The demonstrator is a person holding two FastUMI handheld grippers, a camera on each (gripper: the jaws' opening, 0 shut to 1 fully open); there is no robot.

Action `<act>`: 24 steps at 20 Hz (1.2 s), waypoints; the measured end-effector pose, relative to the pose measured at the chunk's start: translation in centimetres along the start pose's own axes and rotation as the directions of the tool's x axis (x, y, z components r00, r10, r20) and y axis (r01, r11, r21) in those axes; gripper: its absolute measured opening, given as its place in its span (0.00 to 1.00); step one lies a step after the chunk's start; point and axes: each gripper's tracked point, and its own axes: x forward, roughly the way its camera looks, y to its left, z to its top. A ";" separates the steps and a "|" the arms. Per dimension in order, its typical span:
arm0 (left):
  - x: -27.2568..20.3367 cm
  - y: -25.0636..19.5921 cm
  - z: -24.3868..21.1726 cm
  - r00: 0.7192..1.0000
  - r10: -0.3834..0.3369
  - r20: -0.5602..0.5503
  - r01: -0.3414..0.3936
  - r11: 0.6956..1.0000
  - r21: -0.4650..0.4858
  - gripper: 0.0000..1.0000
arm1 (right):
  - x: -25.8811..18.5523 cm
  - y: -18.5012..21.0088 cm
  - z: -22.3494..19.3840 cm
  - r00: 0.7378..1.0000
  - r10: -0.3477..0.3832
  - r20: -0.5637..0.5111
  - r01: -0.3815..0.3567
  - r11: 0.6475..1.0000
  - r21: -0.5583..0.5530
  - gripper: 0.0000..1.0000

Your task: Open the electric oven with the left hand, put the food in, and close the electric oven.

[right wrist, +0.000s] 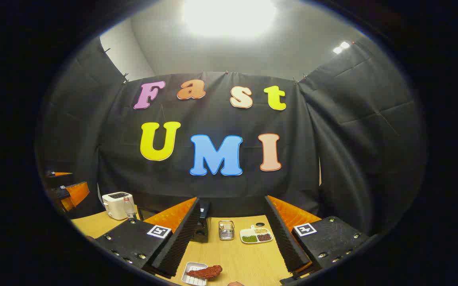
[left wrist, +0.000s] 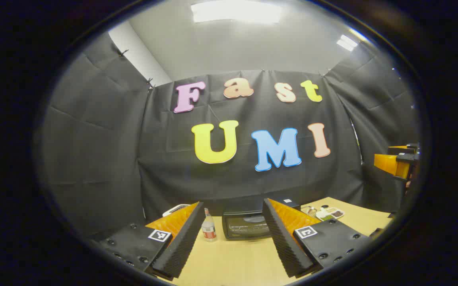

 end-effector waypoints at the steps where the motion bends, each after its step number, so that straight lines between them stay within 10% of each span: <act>1: 0.1 -0.2 0.0 1.000 -0.002 -0.001 0.002 1.000 -0.006 1.00 | 0.1 -0.2 0.0 1.000 0.000 0.001 0.000 1.000 0.000 0.97; 24: 0.3 -5.3 1.3 1.000 0.015 0.026 -0.015 1.000 0.027 1.00 | 0.3 -3.0 -2.5 0.997 0.077 -0.003 -0.077 0.997 -0.033 0.97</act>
